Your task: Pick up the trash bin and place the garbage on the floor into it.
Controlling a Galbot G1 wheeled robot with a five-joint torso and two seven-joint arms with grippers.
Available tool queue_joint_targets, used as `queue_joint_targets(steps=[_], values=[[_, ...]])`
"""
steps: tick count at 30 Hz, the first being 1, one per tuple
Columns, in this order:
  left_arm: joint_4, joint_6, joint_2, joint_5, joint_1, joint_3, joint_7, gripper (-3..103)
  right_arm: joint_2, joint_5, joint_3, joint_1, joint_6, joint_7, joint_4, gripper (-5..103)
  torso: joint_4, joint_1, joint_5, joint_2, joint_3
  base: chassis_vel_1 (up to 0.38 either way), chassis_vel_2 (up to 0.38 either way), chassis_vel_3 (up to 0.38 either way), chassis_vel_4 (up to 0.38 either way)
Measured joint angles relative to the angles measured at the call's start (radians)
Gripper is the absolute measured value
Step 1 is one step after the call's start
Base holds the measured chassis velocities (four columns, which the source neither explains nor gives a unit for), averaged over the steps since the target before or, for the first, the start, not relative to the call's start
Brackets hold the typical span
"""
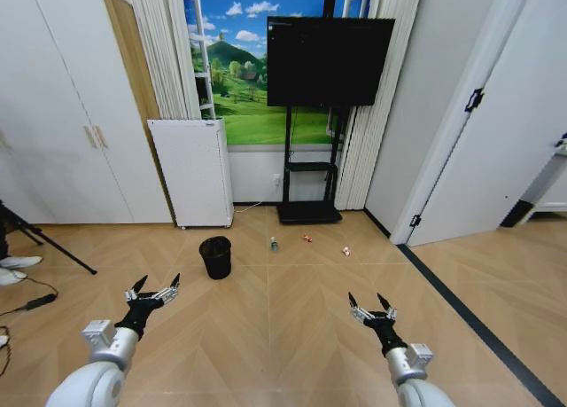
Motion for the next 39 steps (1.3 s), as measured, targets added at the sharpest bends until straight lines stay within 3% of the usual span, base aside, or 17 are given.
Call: queue_joint_targets(steps=[25,39], values=[[-0.001,-0.004,0.003,0.009,0.008,-0.011,0.005,100,0.009,-0.016,-0.002,-0.006,-0.022,0.013,0.014,100,-0.0001,0.000,0.0000,0.000,0.000,0.000,0.000,0.000,0.000],[0.015,-0.002,-0.001,0.018,-0.003,-0.007,0.000,100,0.004,-0.022,-0.008,0.008,-0.020,0.015,-0.013,100,-0.0001,0.000,-0.0002,0.000,0.000,-0.169,0.165,0.171,-0.167]])
